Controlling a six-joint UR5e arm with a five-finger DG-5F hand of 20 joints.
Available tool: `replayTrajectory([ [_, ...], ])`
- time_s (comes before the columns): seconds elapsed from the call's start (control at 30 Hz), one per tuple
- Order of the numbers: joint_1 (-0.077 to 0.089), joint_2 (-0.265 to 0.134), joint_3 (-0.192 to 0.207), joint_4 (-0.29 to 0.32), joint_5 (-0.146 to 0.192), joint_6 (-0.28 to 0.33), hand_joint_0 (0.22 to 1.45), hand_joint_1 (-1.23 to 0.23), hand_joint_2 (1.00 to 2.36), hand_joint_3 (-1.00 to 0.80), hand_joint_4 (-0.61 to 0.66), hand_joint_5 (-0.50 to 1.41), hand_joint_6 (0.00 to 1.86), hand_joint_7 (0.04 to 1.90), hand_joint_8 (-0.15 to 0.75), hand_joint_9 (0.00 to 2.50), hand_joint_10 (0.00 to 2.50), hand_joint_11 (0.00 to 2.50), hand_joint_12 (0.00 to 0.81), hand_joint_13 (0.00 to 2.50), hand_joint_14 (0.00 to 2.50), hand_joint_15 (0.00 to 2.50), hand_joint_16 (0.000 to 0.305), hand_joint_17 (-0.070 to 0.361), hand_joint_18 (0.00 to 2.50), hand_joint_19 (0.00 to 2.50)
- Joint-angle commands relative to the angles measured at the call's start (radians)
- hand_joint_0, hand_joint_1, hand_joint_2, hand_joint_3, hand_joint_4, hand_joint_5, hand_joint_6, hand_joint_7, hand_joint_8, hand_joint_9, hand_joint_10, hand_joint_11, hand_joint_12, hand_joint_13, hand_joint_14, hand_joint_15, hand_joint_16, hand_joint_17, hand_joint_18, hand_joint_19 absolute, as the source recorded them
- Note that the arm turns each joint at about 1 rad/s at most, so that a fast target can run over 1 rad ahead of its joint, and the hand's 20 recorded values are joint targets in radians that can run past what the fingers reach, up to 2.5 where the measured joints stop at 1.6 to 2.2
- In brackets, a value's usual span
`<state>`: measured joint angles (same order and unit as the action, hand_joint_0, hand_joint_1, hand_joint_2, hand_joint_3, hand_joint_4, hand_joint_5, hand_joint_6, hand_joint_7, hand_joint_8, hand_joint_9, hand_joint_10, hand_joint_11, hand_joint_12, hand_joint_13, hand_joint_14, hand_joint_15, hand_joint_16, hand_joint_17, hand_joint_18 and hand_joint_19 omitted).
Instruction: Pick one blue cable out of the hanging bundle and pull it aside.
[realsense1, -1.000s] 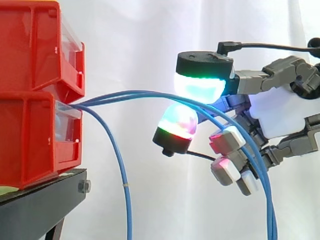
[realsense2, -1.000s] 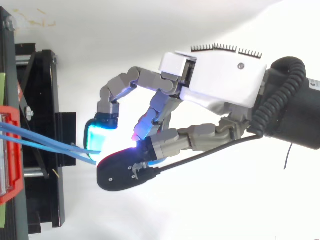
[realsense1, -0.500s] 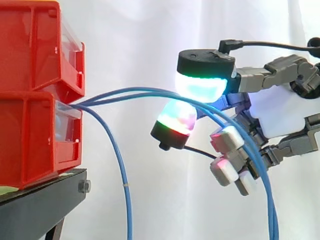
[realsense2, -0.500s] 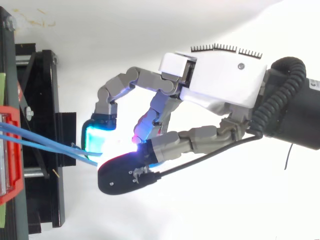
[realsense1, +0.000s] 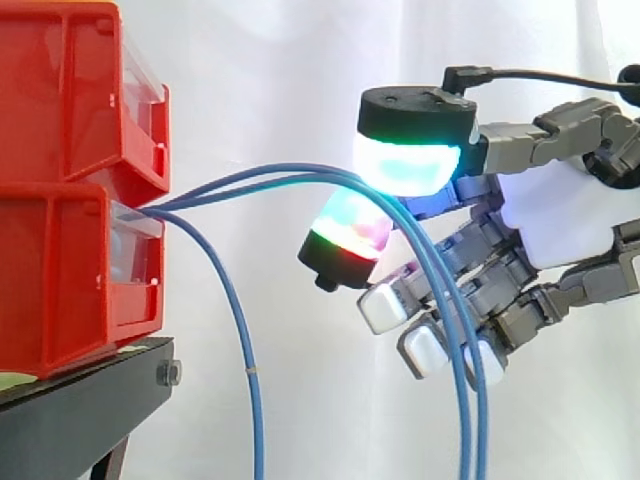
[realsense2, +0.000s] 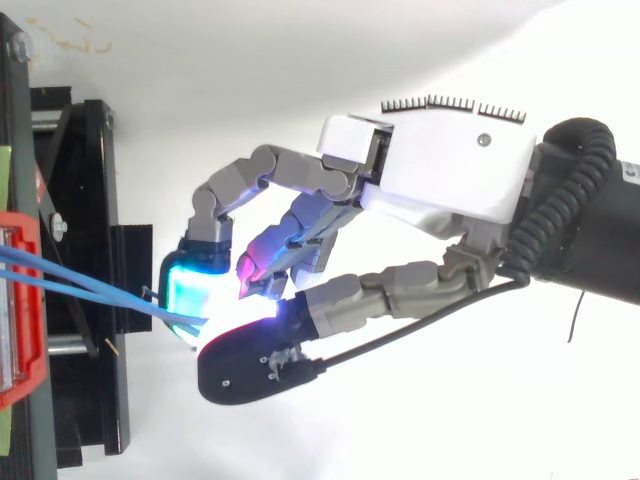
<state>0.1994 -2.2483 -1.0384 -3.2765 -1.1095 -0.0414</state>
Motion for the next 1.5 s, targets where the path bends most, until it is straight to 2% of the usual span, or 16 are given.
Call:
replayTrajectory([
  [0.0, 0.000, 0.001, 0.000, 0.000, -0.003, 0.000, 0.58, -0.80, 1.02, -0.21, -0.19, -0.06, 0.87, 0.88, 0.182, 0.86, 0.01, 0.24, 0.326, 0.83, 0.02, 0.49, 0.038, 0.086, 0.74, 0.68],
  [0.17, 0.000, 0.001, 0.000, 0.000, -0.006, 0.000, 0.58, -0.80, 1.02, -0.19, -0.18, -0.05, 0.86, 0.85, 0.169, 0.74, 0.00, 0.05, 0.326, 0.77, 0.01, 0.35, 0.038, 0.085, 0.69, 0.60],
  [0.4, -0.002, 0.001, 0.000, -0.006, -0.027, -0.003, 0.57, -0.80, 1.02, -0.17, -0.18, -0.05, 0.86, 0.86, 0.162, 0.73, 0.00, 0.04, 0.324, 0.75, 0.01, 0.34, 0.038, 0.085, 0.67, 0.59],
  [0.53, -0.009, 0.001, 0.000, -0.054, -0.035, -0.008, 0.57, -0.81, 1.02, -0.13, -0.17, -0.04, 0.86, 0.84, 0.150, 0.75, 0.00, 0.03, 0.319, 0.75, 0.01, 0.35, 0.038, 0.085, 0.66, 0.58],
  [0.57, -0.011, 0.001, 0.000, -0.081, -0.036, -0.014, 0.57, -0.81, 1.02, -0.12, -0.17, -0.03, 0.85, 0.83, 0.159, 0.76, 0.00, 0.01, 0.332, 0.76, 0.01, 0.34, 0.041, 0.093, 0.68, 0.57],
  [0.77, -0.011, 0.029, 0.000, -0.153, -0.030, -0.058, 0.57, -0.81, 1.02, -0.10, -0.15, -0.02, 0.83, 0.84, 0.163, 0.78, 0.00, 0.00, 0.345, 0.77, 0.01, 0.33, 0.045, 0.101, 0.69, 0.55],
  [0.93, -0.011, 0.038, 0.000, -0.195, -0.016, -0.110, 0.57, -0.82, 1.02, -0.10, -0.14, -0.02, 0.83, 0.85, 0.174, 0.80, 0.00, 0.01, 0.352, 0.78, 0.01, 0.34, 0.046, 0.103, 0.70, 0.54],
  [0.97, -0.011, 0.041, 0.000, -0.206, 0.002, -0.126, 0.57, -0.82, 1.02, -0.09, -0.13, -0.02, 0.83, 0.85, 0.175, 0.81, 0.00, 0.01, 0.353, 0.78, 0.01, 0.34, 0.046, 0.103, 0.70, 0.54],
  [1.13, -0.009, 0.049, -0.002, -0.213, 0.046, -0.144, 0.57, -0.82, 1.02, -0.09, -0.13, -0.02, 0.83, 0.85, 0.189, 0.86, 0.00, 0.05, 0.356, 0.80, 0.01, 0.37, 0.047, 0.105, 0.71, 0.55],
  [1.33, -0.006, 0.052, 0.000, -0.210, 0.046, -0.124, 0.57, -0.83, 1.02, -0.08, -0.12, -0.02, 0.83, 0.85, 0.194, 0.92, 0.00, 0.10, 0.358, 0.83, 0.02, 0.41, 0.047, 0.107, 0.72, 0.56],
  [1.47, -0.002, 0.052, 0.000, -0.198, 0.043, -0.072, 0.57, -0.83, 1.02, -0.07, -0.12, -0.02, 0.83, 0.86, 0.201, 0.95, 0.00, 0.13, 0.359, 0.84, 0.01, 0.43, 0.048, 0.108, 0.73, 0.56],
])
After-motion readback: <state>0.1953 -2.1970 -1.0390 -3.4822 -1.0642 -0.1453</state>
